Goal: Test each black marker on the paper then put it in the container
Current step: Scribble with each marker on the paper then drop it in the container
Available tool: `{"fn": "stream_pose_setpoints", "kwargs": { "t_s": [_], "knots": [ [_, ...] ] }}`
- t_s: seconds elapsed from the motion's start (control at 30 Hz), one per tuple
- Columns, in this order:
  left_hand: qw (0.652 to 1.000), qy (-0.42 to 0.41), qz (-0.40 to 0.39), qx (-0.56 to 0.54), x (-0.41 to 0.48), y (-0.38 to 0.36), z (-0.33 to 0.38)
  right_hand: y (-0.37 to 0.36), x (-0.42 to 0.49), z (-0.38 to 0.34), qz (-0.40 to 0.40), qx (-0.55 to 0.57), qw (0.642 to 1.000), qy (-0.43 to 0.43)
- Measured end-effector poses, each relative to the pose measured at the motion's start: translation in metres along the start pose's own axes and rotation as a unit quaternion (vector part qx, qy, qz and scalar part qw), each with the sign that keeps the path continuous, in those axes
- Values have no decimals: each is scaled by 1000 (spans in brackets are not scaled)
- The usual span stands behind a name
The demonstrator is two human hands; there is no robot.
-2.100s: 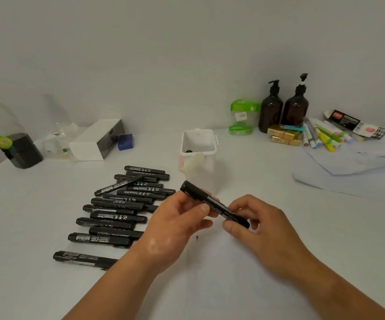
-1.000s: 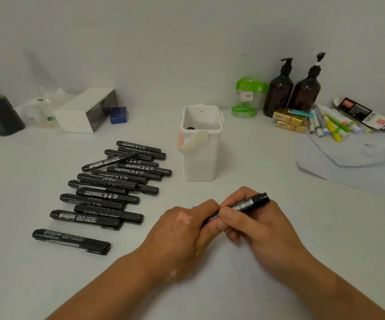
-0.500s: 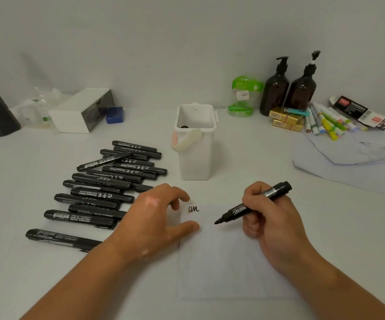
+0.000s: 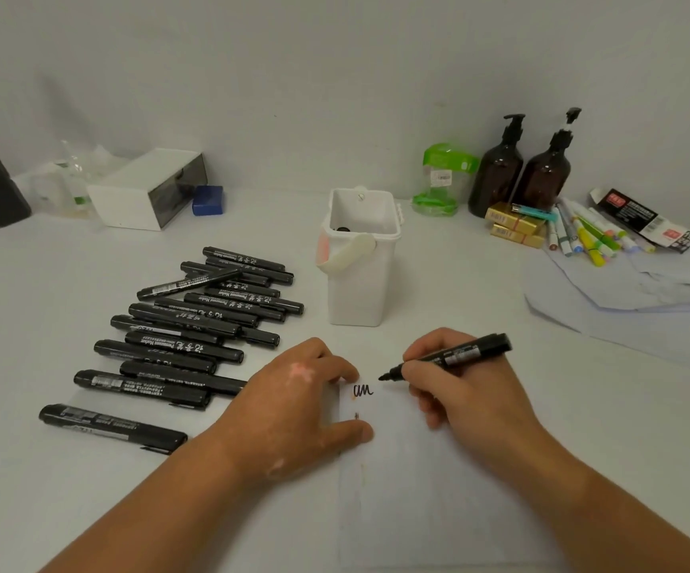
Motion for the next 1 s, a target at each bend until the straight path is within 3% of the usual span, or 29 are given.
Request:
{"fn": "stream_pose_setpoints", "kwargs": {
  "t_s": [0.17, 0.47, 1.0],
  "knots": [
    [1000, 0, -2, -5, 1, 0, 0, -1, 2, 11, 18, -97, 995, -10],
    [1000, 11, -14, 3, 1, 0, -1, -3, 4, 12, 17, -150, 989, 3],
    [1000, 15, -19, 7, 1, 0, -1, -4, 4, 12, 16, -163, 986, -4]
  ]
}}
Point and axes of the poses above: each hand's wrist, its own x-axis towards the middle knuckle, its own y-axis out of the back of the hand, z = x × y, the point moved 5 cm from there along x, towards the middle knuckle, and after that the axes turned 12 degrees about -z, right-handed, at the moved point
